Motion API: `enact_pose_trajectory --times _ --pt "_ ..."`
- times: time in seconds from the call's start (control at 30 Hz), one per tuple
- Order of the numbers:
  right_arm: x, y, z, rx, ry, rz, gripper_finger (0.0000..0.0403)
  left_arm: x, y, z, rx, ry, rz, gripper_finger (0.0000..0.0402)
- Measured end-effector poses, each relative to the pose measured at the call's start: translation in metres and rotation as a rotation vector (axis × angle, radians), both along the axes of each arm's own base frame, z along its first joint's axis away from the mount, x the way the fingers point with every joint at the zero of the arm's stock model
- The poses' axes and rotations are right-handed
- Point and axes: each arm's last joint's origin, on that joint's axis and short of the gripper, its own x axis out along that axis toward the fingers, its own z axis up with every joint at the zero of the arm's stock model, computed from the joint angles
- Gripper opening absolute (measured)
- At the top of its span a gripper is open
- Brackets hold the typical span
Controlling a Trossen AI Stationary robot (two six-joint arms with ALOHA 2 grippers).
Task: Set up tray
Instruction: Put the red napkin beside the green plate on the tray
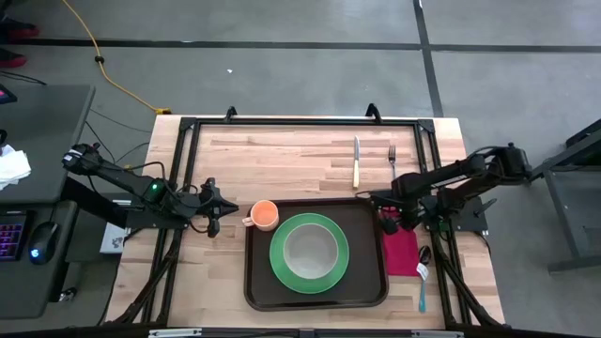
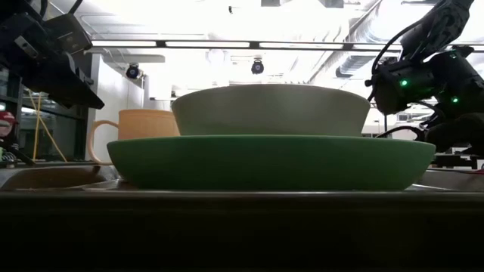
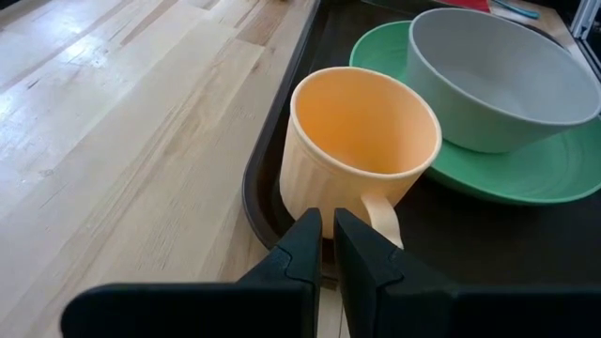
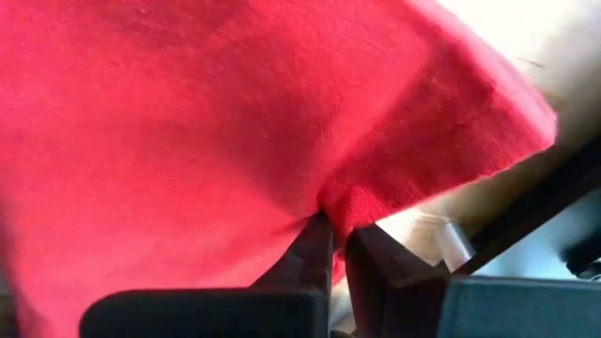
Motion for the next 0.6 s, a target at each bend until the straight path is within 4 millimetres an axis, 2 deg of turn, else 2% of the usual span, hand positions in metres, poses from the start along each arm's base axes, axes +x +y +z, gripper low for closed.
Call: enact_pose_trajectory --times 0.23,0.6 --pt "-0.002 -0.002 0.012 -0.075 -0.093 -0.036 0.0001 0.0 0.0 0.0 -0.002 -0.005 0.0 0.0062" --pt "-0.004 -0.001 0.022 -0.064 -0.159 -0.057 0.0 0.0 0.0 0.001 -0.004 -0.008 0.001 0.0062"
